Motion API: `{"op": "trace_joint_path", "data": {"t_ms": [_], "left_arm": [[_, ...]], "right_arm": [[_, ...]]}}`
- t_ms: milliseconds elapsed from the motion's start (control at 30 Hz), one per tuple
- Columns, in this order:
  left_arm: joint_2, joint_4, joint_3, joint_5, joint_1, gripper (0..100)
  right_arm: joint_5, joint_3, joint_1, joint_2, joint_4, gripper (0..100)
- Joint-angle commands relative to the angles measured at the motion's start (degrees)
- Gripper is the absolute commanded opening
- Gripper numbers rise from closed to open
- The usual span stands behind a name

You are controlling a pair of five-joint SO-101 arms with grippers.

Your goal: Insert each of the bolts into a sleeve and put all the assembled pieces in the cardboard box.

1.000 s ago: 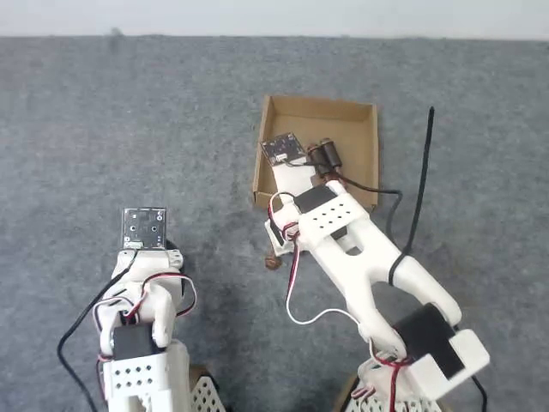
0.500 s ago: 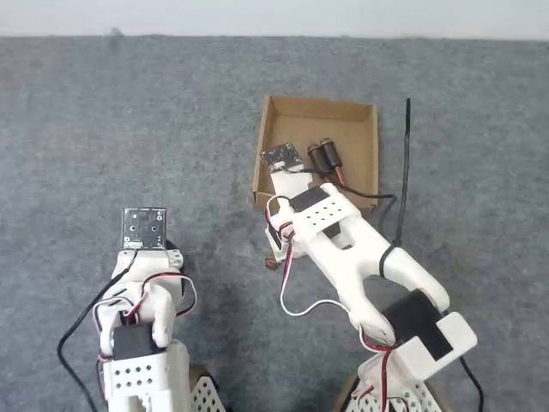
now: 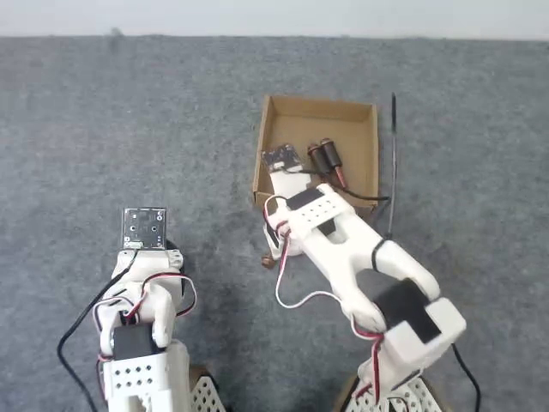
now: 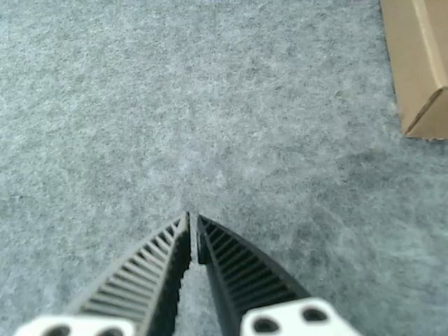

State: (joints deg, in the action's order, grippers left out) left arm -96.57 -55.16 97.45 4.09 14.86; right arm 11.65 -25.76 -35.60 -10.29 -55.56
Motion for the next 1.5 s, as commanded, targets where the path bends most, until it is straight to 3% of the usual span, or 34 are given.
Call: {"op": "trace_joint_path", "data": {"t_ms": [0, 367, 533, 767, 1033, 1467], "left_arm": [[-0.53, -0.18, -0.48, 0.53, 0.18, 1], [-0.53, -0.18, -0.48, 0.53, 0.18, 1], [-0.53, -0.18, -0.48, 0.53, 0.18, 1], [-0.53, -0.18, -0.48, 0.53, 0.18, 1], [-0.53, 0.18, -0.48, 0.53, 0.18, 1], [-0.53, 0.26, -0.48, 0.53, -0.18, 1]], "right_arm": [[-1.41, 4.48, 0.66, -1.89, -2.33, 11.7], [-3.96, 5.10, 0.57, -2.51, -2.77, 10.8], [-5.98, 5.27, 0.57, -2.42, -3.30, 0.6], [-5.98, 11.52, 1.19, -0.92, -15.16, 0.7], [-7.65, 8.79, 8.92, 10.07, -17.19, 0.7], [-7.82, -2.55, 27.21, 20.70, -5.23, 0.7]]}}
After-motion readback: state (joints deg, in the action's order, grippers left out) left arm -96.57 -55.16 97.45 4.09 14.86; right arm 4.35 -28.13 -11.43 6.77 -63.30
